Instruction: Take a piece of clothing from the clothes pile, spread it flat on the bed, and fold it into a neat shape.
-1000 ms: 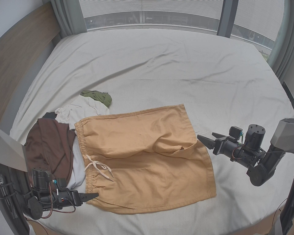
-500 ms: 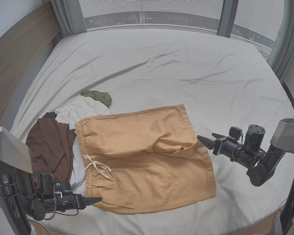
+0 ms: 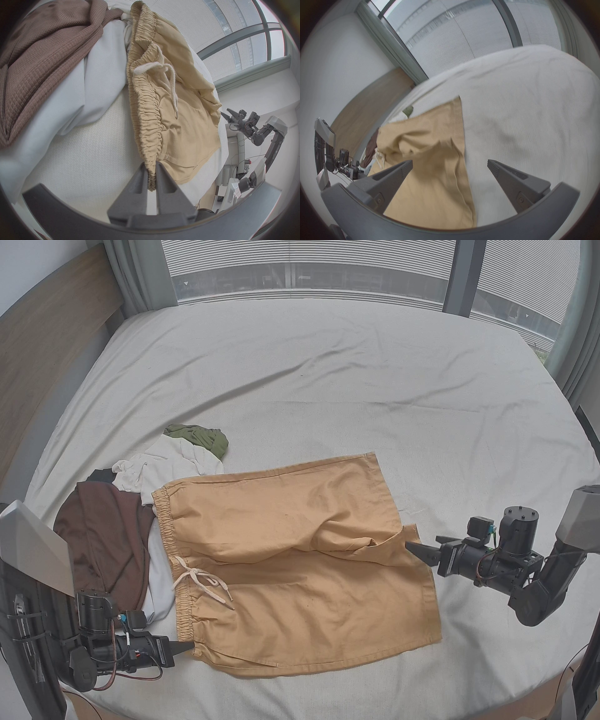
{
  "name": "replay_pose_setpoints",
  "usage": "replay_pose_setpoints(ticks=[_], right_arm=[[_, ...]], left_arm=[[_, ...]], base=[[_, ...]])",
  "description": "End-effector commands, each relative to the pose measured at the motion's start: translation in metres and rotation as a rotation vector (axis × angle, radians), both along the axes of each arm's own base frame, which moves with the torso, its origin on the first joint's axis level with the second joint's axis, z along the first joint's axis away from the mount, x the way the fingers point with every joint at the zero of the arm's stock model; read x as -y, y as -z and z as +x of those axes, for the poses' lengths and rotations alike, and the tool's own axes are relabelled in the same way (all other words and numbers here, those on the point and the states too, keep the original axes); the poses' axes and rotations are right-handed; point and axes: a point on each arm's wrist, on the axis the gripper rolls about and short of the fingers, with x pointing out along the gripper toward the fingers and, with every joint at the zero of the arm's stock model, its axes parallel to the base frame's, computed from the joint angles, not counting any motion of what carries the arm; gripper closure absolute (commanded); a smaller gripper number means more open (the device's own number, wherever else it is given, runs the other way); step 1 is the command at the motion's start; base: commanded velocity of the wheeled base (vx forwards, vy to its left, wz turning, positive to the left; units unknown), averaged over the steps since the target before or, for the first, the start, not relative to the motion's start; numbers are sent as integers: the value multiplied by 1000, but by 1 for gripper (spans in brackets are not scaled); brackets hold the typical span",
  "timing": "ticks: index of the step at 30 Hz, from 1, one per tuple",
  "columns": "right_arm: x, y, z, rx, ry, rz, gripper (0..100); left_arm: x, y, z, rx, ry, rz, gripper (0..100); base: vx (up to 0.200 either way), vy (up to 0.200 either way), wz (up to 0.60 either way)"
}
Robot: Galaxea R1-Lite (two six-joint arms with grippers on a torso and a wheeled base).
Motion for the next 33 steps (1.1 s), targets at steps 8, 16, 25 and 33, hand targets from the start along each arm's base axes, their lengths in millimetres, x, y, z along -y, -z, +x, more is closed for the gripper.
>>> replay_pose_setpoints(ticks=[8,16,25,33], right_arm=[[11,3,-39,-213,-20,-98,0],[13,22,-62,-371,-48,-152,0],[10,29,-69,-449,-118,-128,0],[8,45,-67,-507,-135,-127,0]], left_arm=[[-1,3,-4,-18,-3,4,100],[-1,3,-3,-16,-3,6,100],[-1,2,-3,-11,-7,10,100],[-2,1,-3,-1,-10,9,100]], base=[[0,0,0],[0,0,0],[0,0,0],[0,0,0]])
